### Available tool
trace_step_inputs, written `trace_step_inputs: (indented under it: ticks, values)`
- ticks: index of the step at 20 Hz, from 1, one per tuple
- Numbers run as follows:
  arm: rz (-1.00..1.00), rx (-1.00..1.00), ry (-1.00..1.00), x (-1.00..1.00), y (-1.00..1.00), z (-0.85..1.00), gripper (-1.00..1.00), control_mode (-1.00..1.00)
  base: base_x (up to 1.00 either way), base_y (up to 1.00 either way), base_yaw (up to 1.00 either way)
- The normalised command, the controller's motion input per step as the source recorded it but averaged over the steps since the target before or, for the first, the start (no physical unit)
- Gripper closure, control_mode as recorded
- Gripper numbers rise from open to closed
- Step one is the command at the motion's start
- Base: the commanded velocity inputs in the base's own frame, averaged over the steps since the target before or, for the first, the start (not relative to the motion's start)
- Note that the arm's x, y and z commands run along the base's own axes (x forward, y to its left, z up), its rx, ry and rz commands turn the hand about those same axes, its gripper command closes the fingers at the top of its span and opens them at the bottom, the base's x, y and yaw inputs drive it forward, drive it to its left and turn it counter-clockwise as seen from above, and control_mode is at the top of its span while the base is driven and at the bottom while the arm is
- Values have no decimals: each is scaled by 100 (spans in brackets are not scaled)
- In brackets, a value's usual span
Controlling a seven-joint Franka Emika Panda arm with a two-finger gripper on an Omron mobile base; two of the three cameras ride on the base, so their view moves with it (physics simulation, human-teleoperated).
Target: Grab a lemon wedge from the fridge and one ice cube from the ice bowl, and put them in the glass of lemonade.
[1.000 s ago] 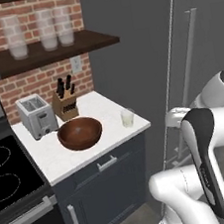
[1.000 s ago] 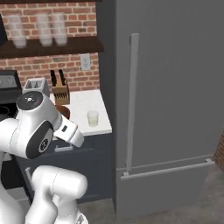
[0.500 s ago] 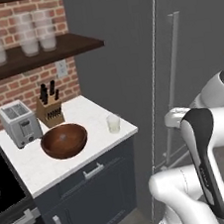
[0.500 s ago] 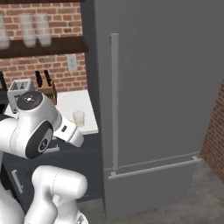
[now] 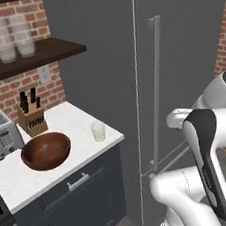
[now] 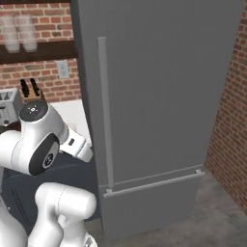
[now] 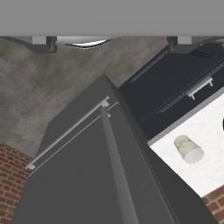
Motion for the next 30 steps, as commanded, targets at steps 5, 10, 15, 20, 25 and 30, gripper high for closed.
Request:
trace_step_inputs:
  ticks: [5,10,15,20,25,30]
  values:
    - [0,0,0,0,0,0,-100,100,-25,-44,0]
    - [0,0,0,0,0,0,-100,100,-44,-19,0]
    - [0,0,0,-2,-1,6,-100,-100,-1,0,0]
    - [1,0,0,-34,-12,31,-100,-100,0,0,0]
    - [0,-3,0,-19,0,34,-100,-100,0,0,0]
    - [0,-11,0,0,0,38,-100,-100,0,0,0]
